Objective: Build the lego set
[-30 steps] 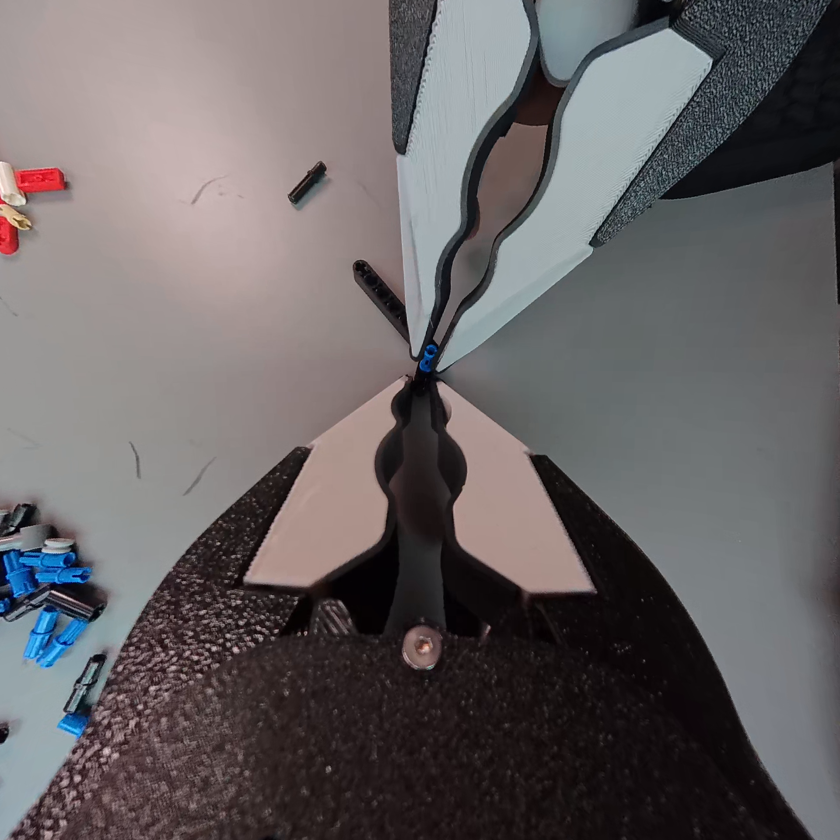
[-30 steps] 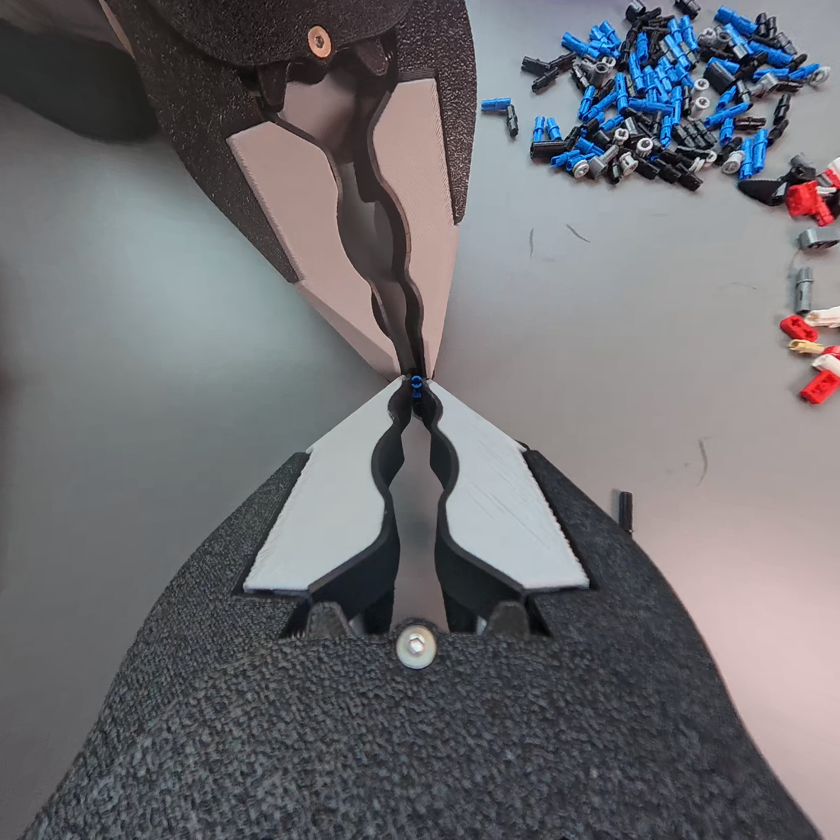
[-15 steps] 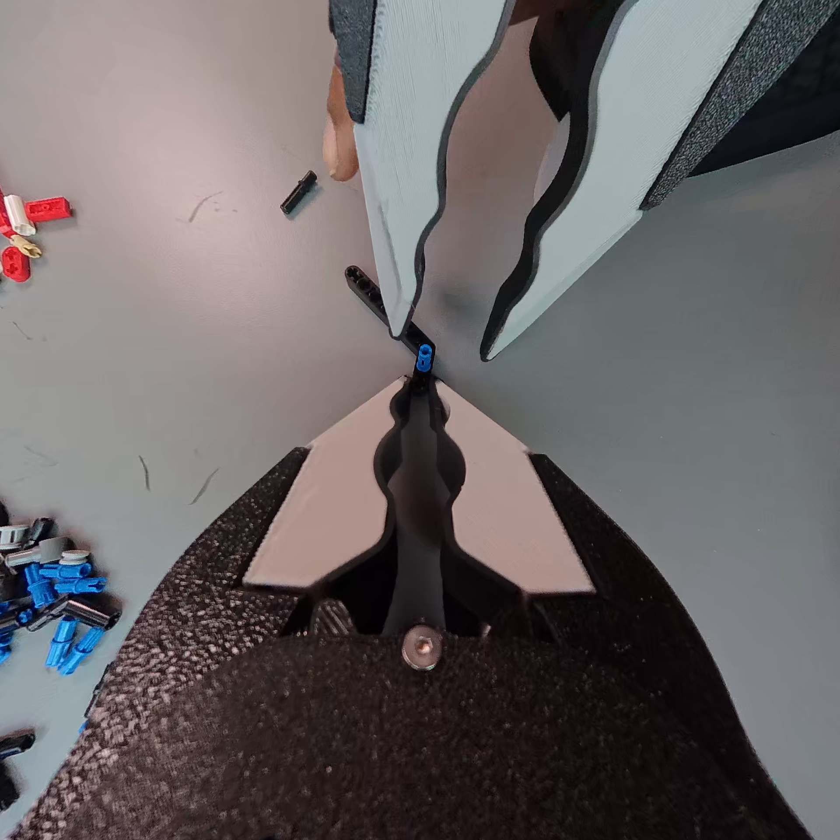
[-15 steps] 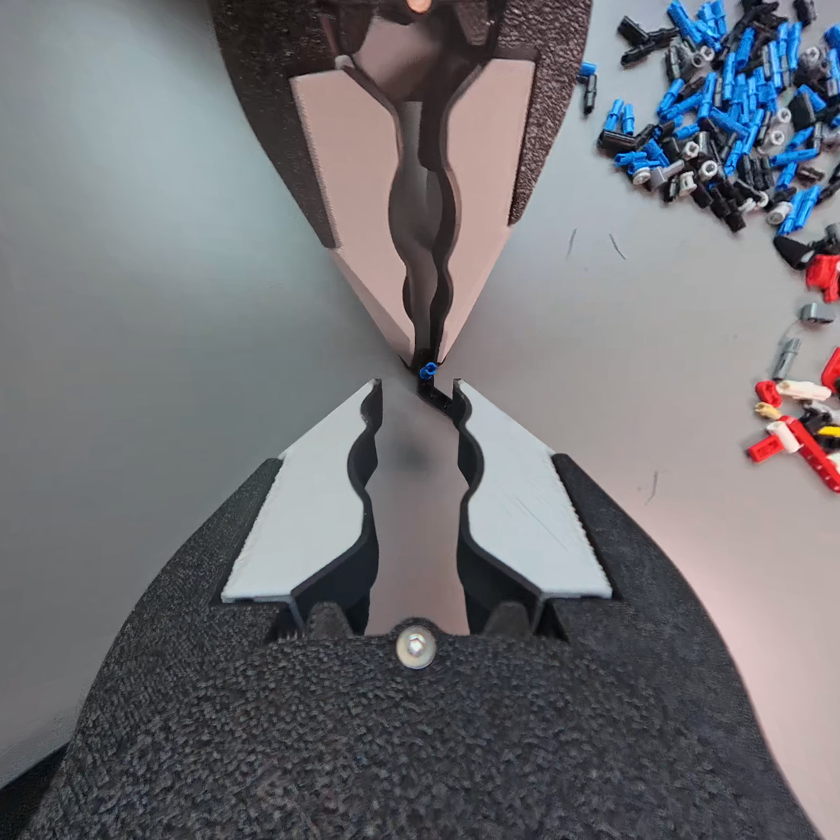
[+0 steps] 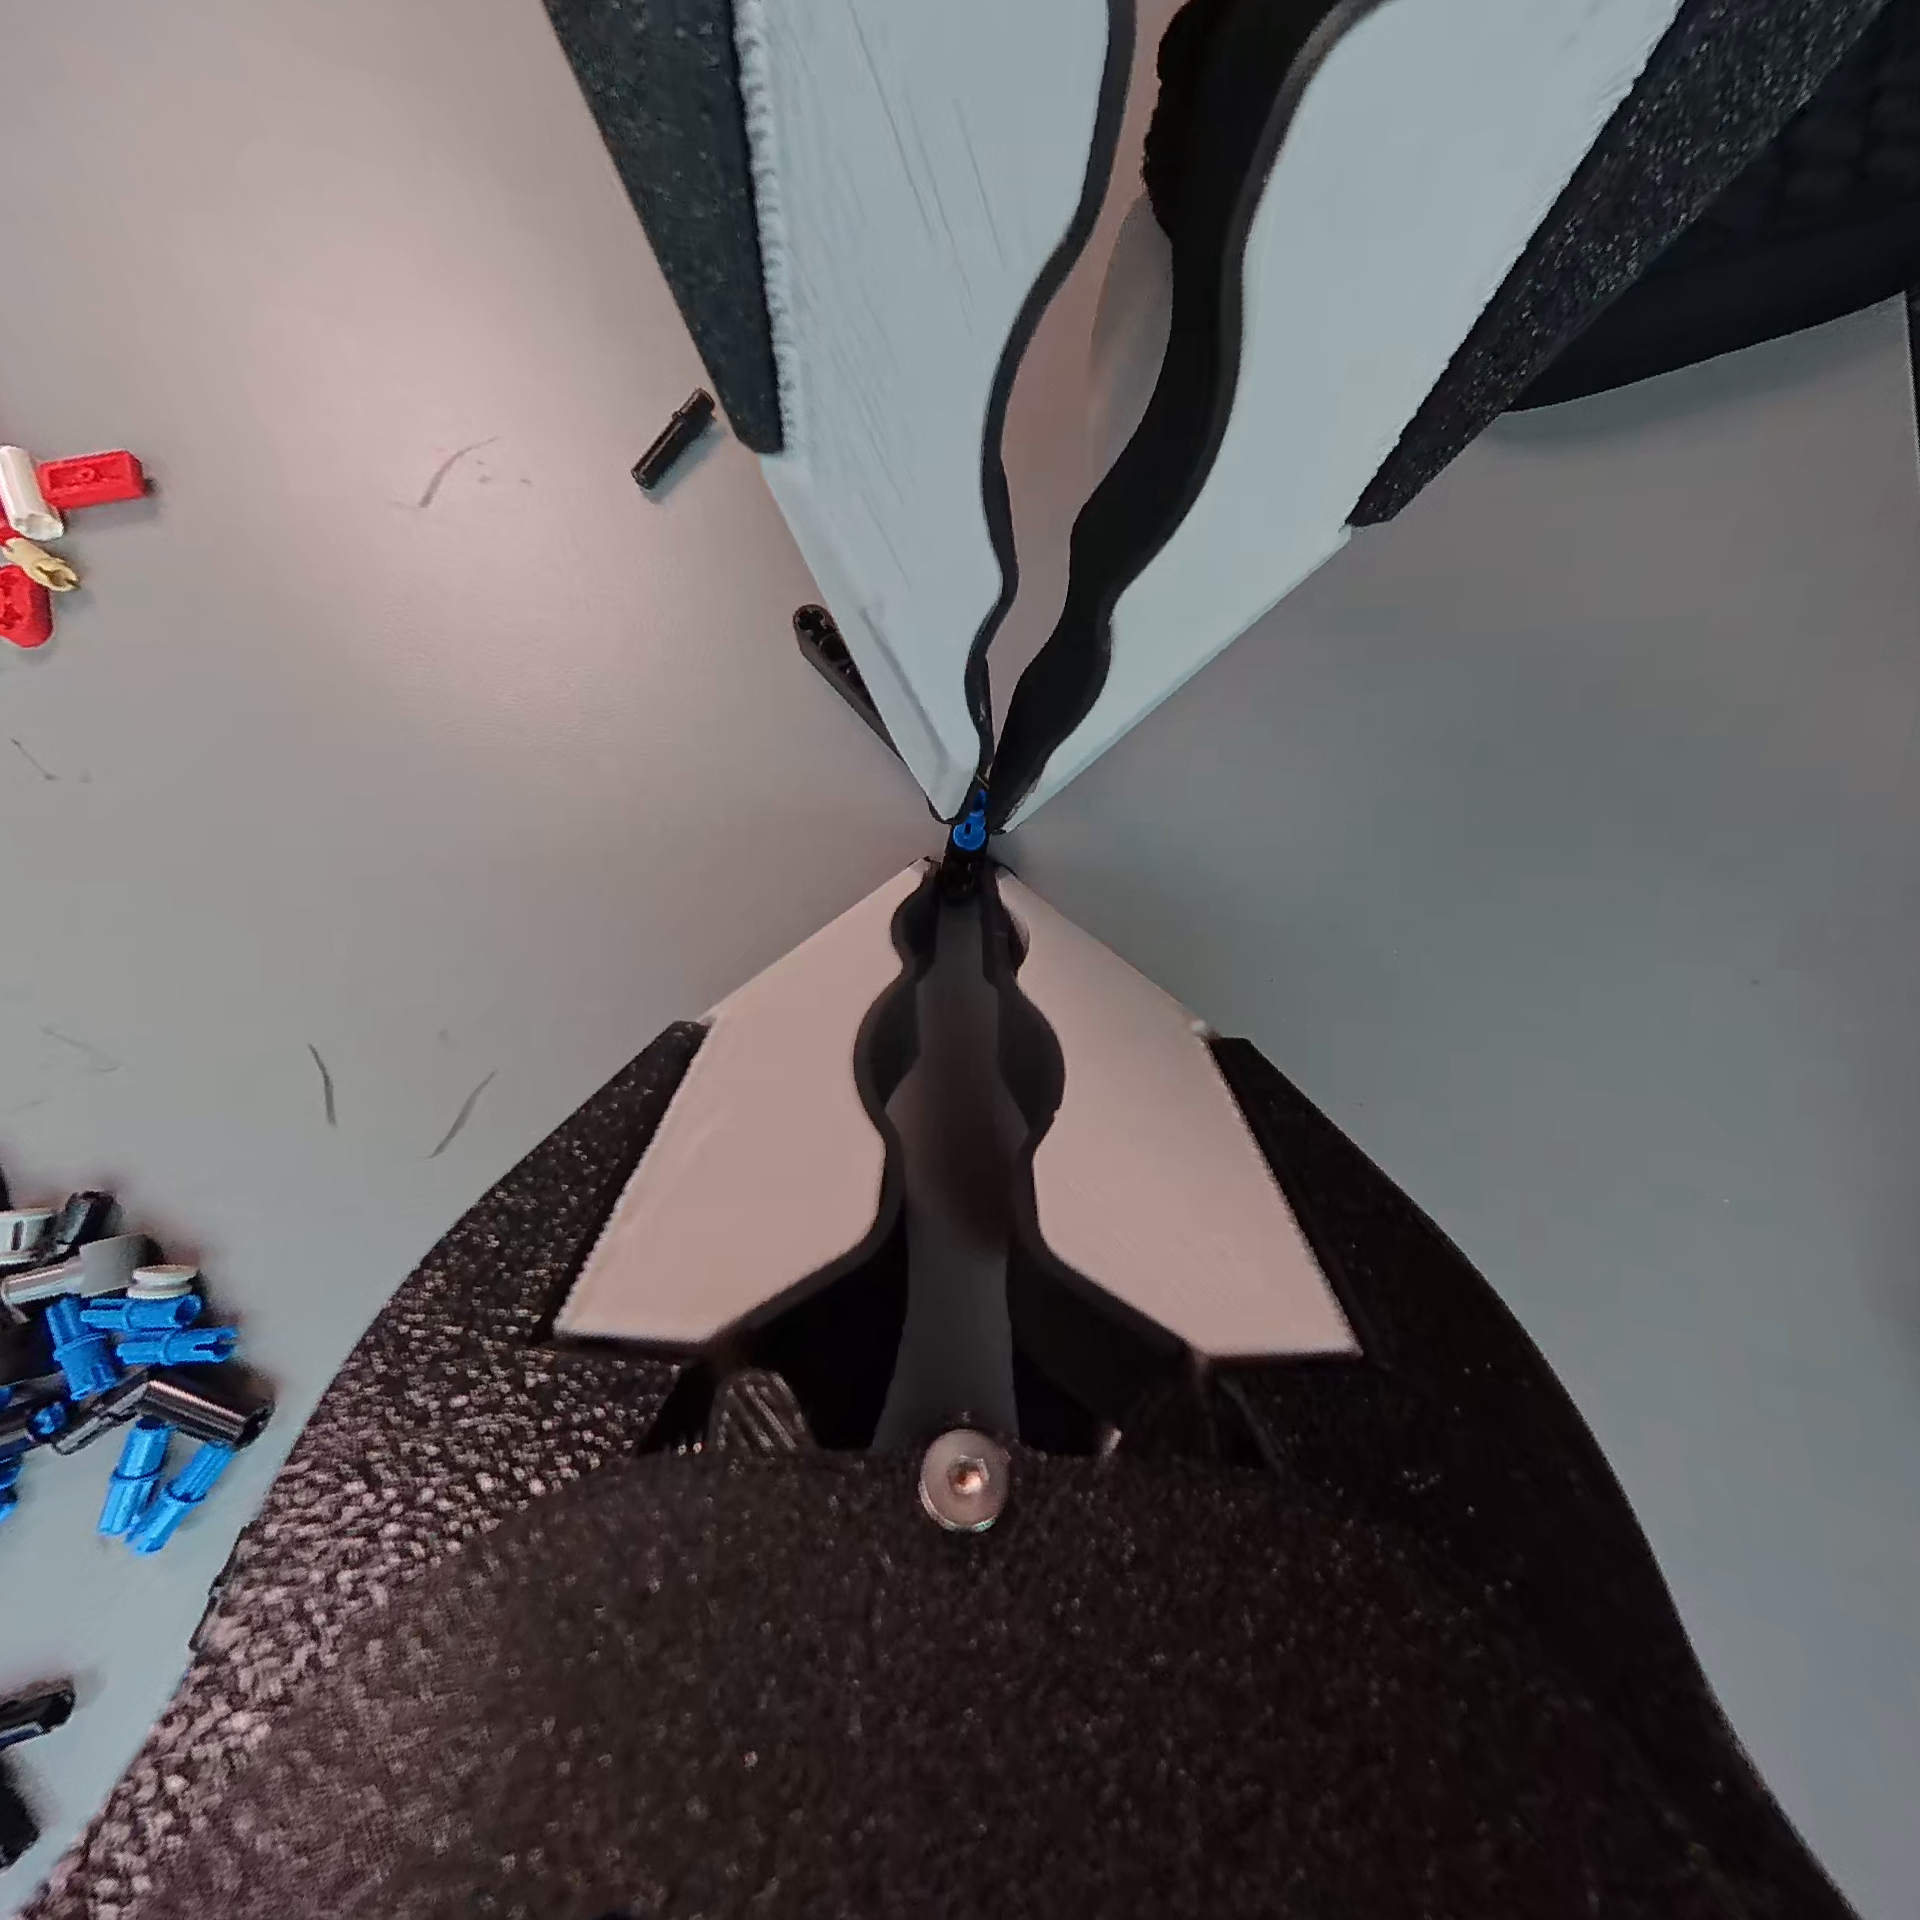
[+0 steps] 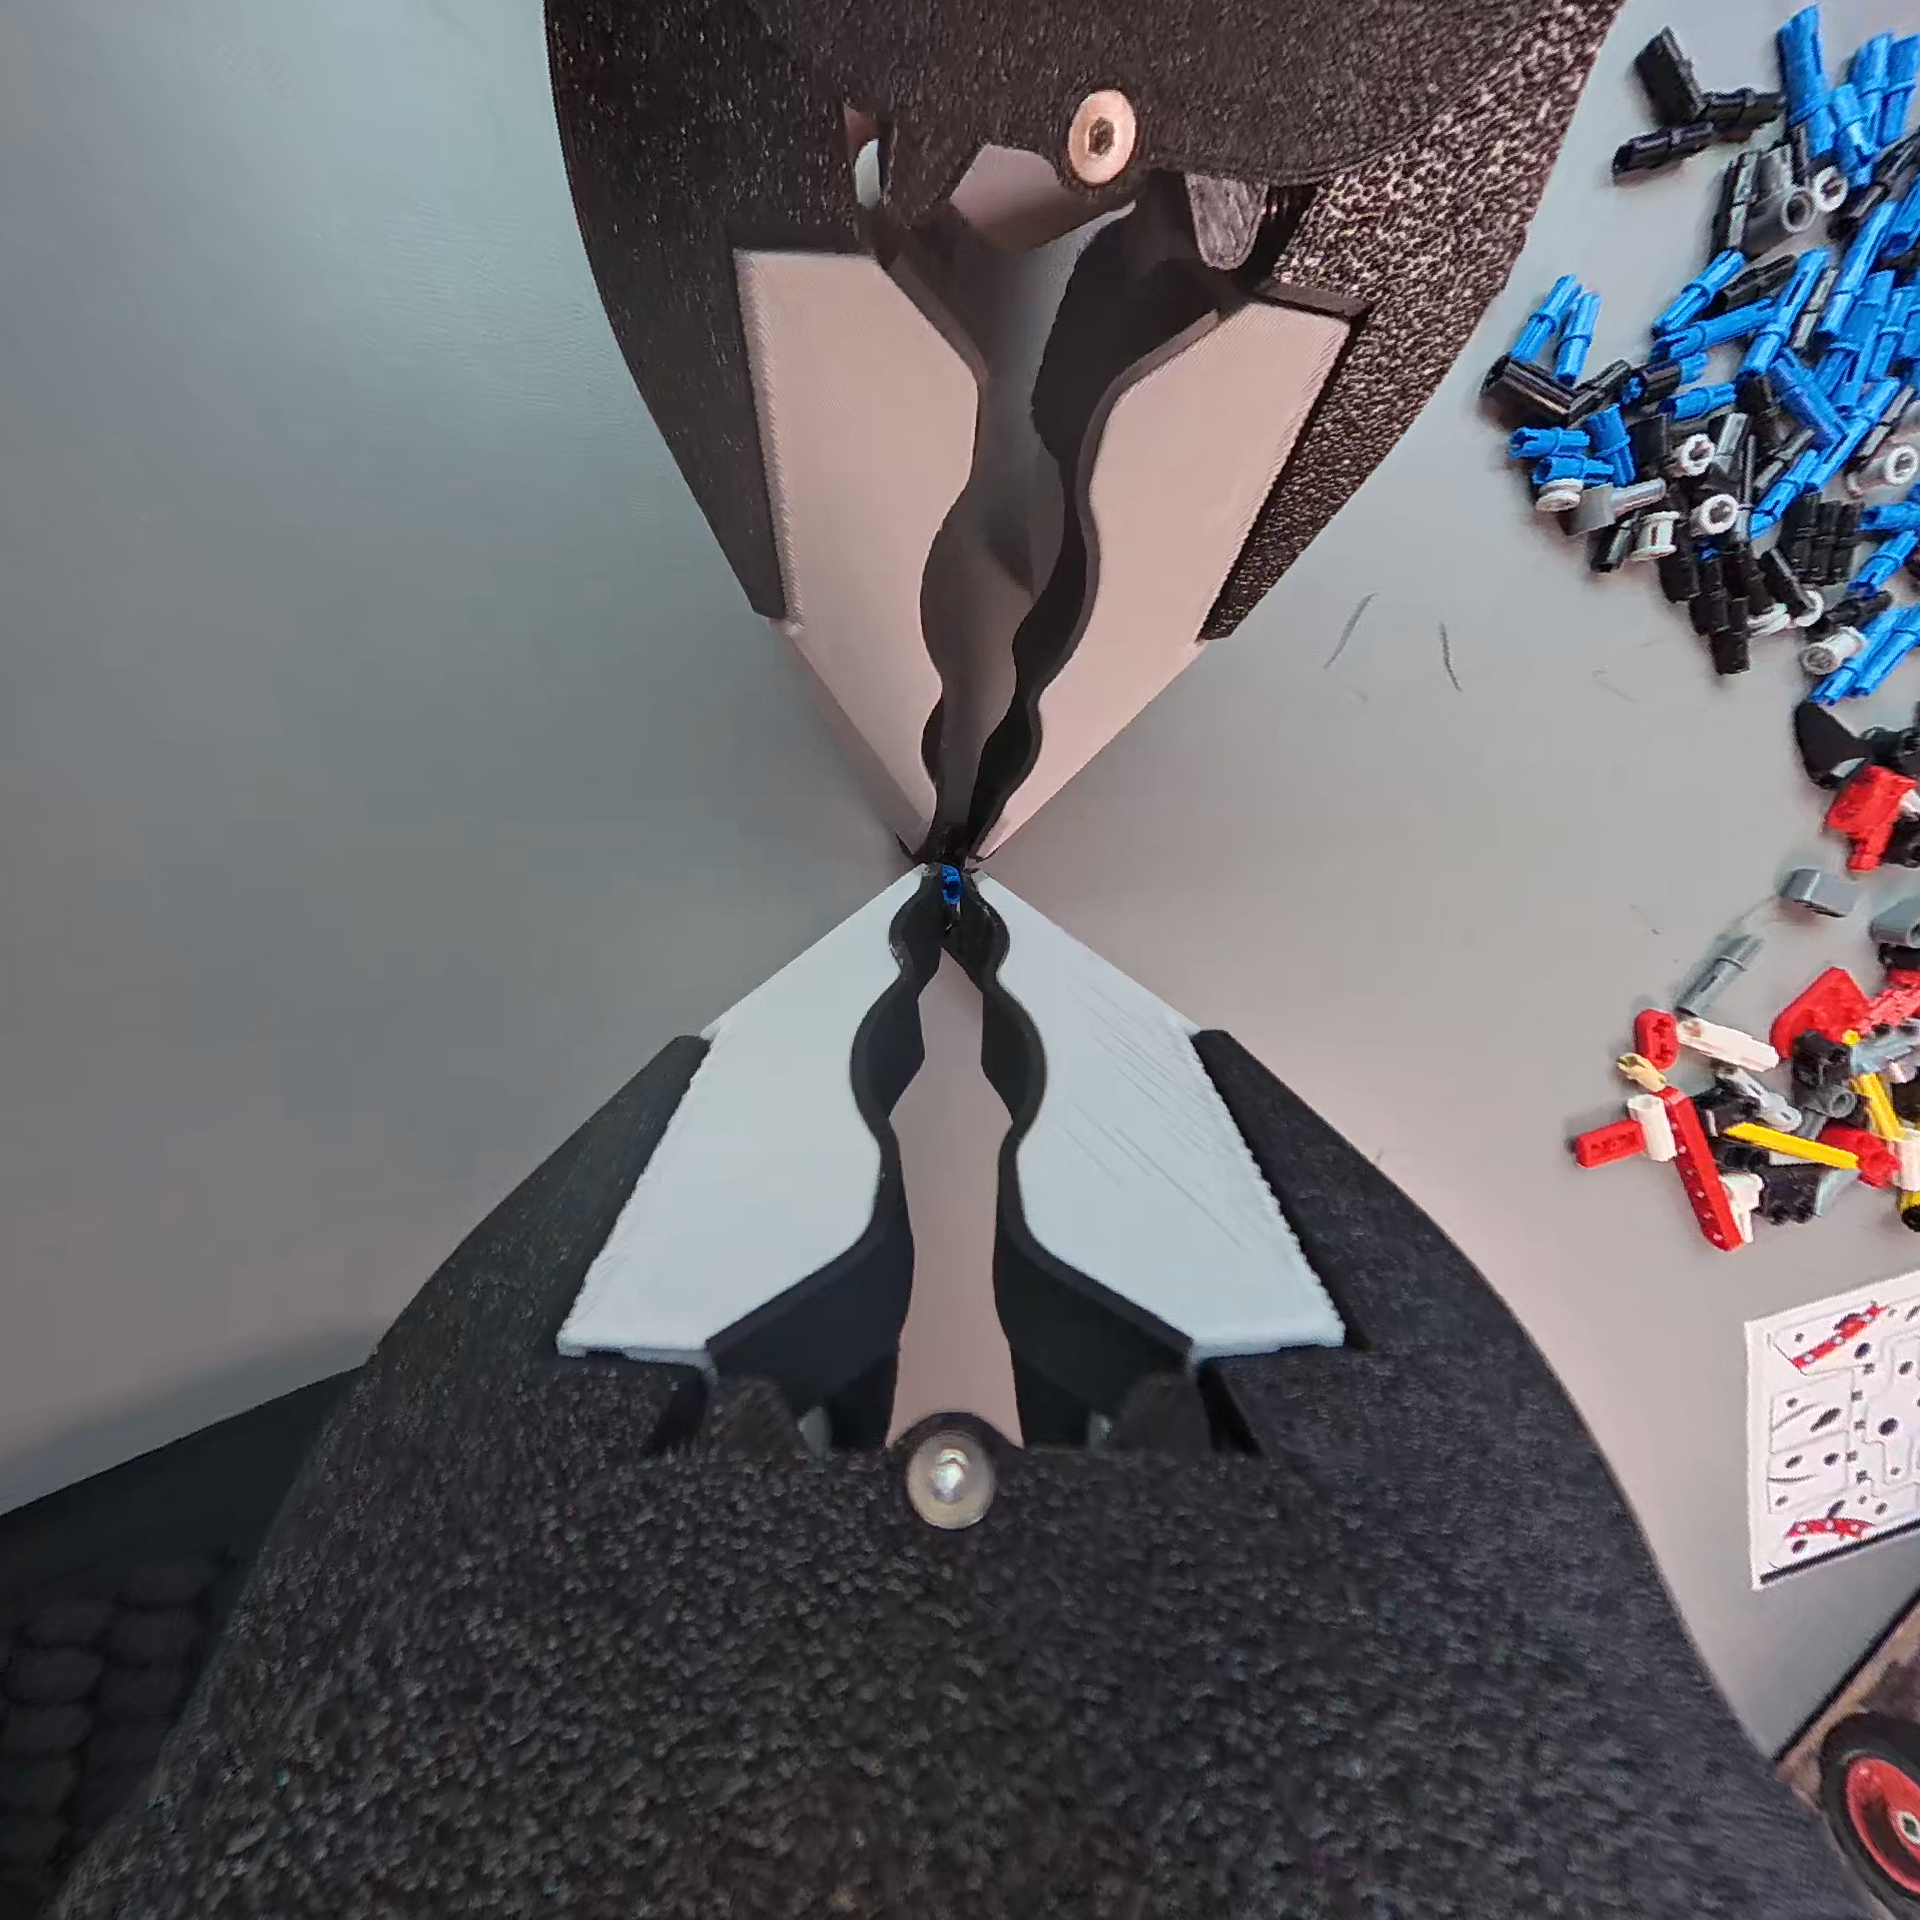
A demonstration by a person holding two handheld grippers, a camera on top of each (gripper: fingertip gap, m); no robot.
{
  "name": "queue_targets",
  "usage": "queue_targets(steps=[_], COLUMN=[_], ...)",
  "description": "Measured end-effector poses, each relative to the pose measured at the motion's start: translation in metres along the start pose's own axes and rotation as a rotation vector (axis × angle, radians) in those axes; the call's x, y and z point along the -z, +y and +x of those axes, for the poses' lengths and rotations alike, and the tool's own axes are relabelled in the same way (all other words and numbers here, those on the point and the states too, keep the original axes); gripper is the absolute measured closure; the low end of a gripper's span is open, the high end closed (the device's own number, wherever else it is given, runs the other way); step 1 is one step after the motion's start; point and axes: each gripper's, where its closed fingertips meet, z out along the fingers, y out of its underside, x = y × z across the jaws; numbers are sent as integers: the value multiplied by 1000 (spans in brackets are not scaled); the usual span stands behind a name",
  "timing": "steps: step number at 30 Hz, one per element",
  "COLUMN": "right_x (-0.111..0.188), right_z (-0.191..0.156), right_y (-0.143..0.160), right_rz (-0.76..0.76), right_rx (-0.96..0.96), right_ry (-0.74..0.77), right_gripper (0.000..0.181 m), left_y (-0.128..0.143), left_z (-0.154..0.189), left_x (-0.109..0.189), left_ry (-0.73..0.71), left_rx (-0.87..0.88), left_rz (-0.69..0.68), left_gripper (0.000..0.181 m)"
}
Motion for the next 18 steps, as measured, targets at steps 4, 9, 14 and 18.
queue_targets(steps=[4,9,14,18], right_x=[-1,-1,-2,3], right_z=[0,-1,-1,6], right_y=[0,0,-1,-9], right_rz=[-16,-12,28,229], right_rx=[2,-21,-78,-188], right_ry=[-37,-48,-54,-8], right_gripper=[179,179,178,177], left_y=[0,0,0,-2], left_z=[0,0,0,0], left_x=[0,0,1,10], left_ry=[7,14,9,96], left_rx=[9,16,9,103], left_rz=[2,1,0,31], left_gripper=[175,175,175,175])
